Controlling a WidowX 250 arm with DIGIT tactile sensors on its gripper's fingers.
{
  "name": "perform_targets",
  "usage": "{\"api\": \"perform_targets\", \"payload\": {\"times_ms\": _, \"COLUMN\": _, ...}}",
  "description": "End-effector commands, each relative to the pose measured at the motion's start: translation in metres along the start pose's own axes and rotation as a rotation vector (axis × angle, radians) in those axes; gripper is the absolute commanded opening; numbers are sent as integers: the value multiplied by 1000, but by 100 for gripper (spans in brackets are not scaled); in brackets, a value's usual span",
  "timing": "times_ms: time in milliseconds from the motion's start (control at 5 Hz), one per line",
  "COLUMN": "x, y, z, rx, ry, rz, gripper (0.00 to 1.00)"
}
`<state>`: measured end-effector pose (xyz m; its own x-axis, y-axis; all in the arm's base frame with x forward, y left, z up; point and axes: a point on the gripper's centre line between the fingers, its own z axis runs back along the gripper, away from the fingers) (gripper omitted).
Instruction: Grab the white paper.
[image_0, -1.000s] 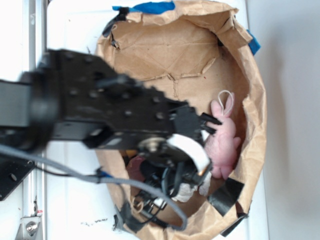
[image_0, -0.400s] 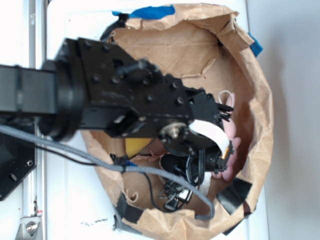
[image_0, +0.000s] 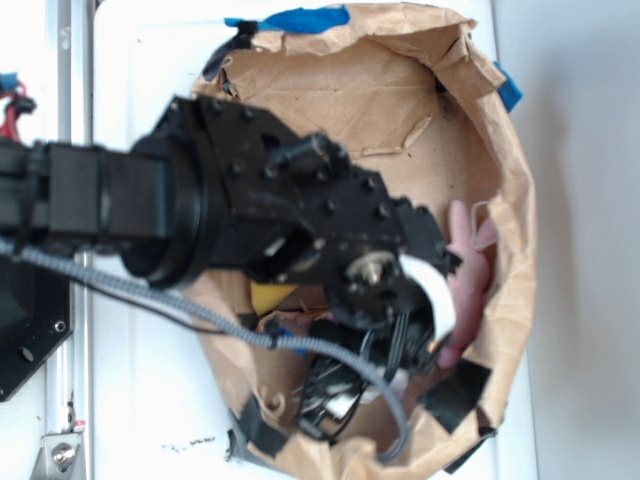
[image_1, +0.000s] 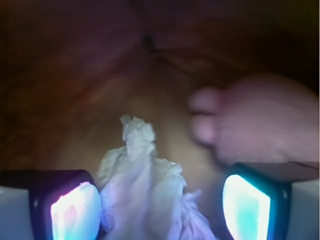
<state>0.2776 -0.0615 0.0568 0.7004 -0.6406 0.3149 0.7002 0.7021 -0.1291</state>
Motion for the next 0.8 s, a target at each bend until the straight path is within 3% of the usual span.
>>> {"api": "perform_targets", "payload": {"times_ms": 0, "x": 10, "y": -11, "z": -1, "rx": 11, "ry": -17, "rz": -13, "gripper": 0}}
{"api": "perform_targets", "payload": {"times_ms": 400, "x": 7, "y": -5, "z": 3, "rx": 14, "ry": -19, "rz": 16, "gripper": 0}}
{"api": "perform_targets", "payload": {"times_ms": 600, "x": -1, "y": 6, "z": 29, "rx": 11, "ry": -23, "rz": 78, "gripper": 0}}
